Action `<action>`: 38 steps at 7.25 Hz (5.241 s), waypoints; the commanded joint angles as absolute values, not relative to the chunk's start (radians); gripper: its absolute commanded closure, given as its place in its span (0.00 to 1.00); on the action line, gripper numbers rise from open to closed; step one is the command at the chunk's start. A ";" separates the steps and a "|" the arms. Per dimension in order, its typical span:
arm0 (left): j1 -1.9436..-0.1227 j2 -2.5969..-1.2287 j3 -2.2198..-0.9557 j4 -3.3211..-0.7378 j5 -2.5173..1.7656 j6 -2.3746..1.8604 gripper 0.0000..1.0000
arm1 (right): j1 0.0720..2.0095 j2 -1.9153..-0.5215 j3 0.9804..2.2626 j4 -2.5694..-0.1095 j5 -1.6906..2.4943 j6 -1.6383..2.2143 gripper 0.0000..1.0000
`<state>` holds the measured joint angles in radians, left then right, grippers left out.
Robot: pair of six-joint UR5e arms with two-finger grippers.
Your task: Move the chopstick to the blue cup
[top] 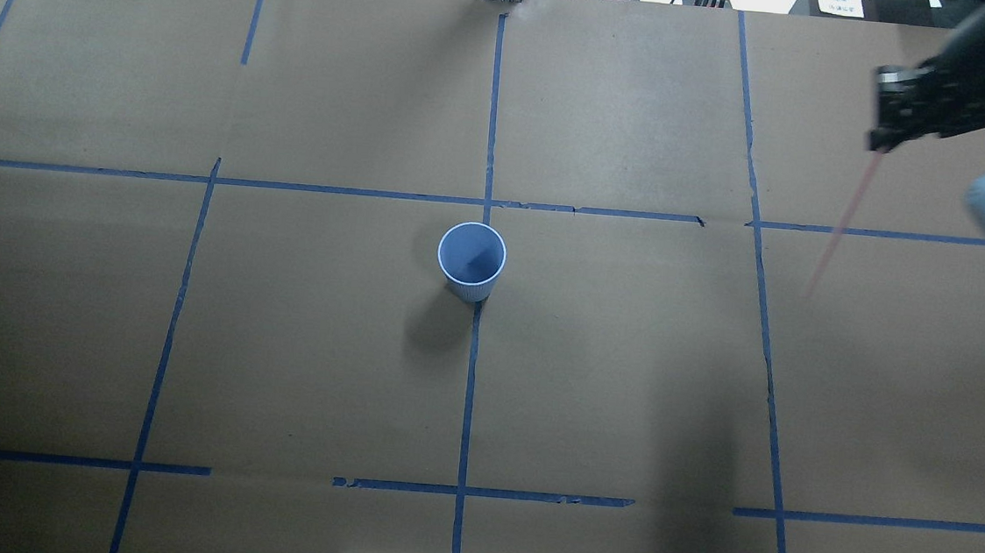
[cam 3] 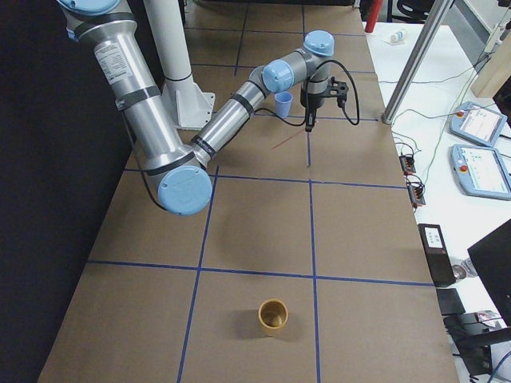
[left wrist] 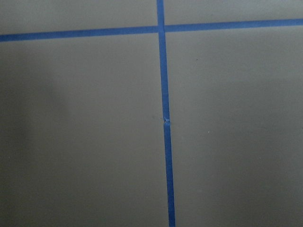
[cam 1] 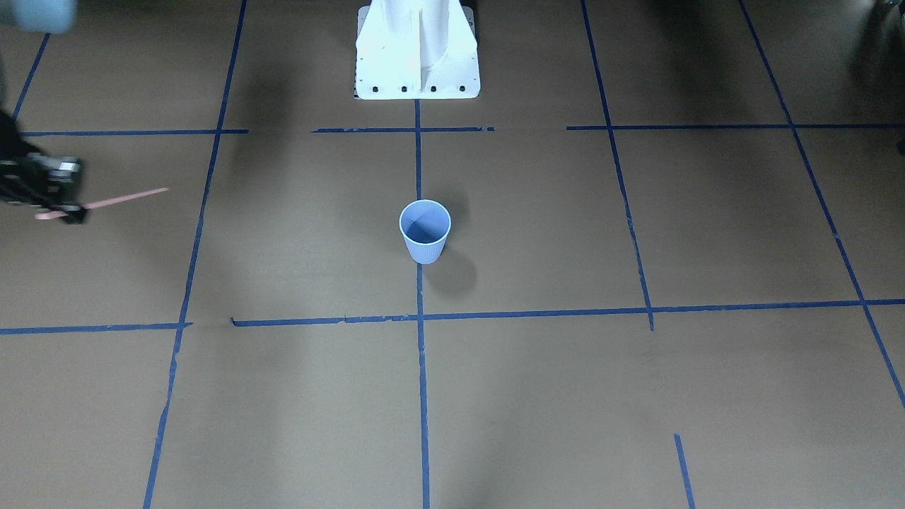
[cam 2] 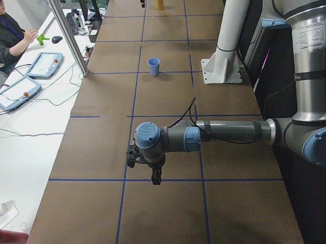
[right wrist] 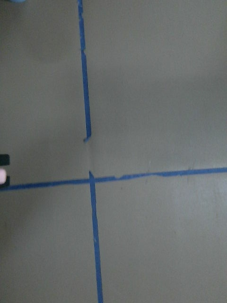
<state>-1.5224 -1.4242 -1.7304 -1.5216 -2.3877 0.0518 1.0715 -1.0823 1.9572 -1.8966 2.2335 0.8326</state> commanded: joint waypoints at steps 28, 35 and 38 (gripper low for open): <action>-1.520 -1.425 -1.744 -1.522 -2.387 0.060 0.00 | 1.171 -1.065 1.548 -1.710 2.243 0.405 0.00; -1.520 -1.425 -1.746 -1.526 -2.387 0.060 0.00 | 1.545 -1.687 1.766 -1.707 2.333 -0.124 0.00; -1.520 -1.428 -1.752 -1.526 -2.387 0.058 0.00 | 1.548 -1.752 1.775 -1.654 2.321 -0.121 0.00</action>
